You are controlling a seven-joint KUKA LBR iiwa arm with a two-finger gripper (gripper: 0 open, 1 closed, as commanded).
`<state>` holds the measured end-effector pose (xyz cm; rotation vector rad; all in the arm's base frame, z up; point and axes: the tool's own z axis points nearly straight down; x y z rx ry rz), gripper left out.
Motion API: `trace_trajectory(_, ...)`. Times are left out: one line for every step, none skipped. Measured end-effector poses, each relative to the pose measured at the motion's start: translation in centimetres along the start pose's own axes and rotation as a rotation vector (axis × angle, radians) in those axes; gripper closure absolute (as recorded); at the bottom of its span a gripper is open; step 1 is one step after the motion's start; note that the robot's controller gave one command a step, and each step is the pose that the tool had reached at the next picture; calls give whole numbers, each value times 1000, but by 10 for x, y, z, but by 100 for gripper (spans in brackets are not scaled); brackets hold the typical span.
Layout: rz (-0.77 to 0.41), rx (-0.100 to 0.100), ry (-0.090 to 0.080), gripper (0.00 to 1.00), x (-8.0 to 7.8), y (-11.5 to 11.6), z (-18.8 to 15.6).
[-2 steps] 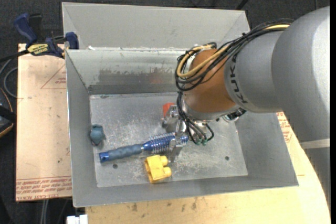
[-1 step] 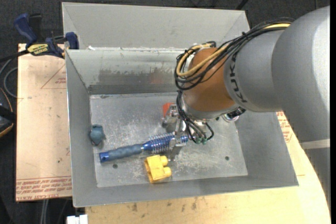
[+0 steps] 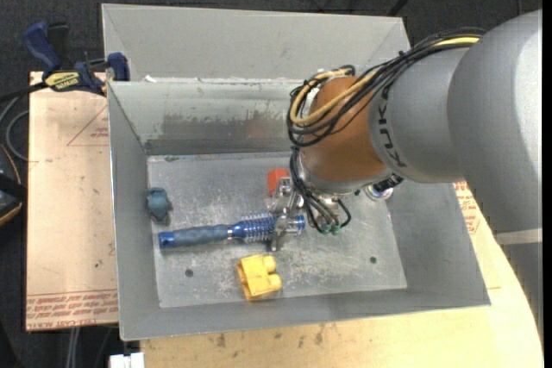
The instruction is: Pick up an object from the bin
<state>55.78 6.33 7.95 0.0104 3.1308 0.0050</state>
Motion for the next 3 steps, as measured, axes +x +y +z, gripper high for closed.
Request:
trace_trajectory(-2, 2, 5, 100, -2, 1, -50)
trace_trajectory(-4, 3, 10, 100, -2, 1, -51)
trace_trajectory(-5, 2, 6, 100, -3, 2, -93)
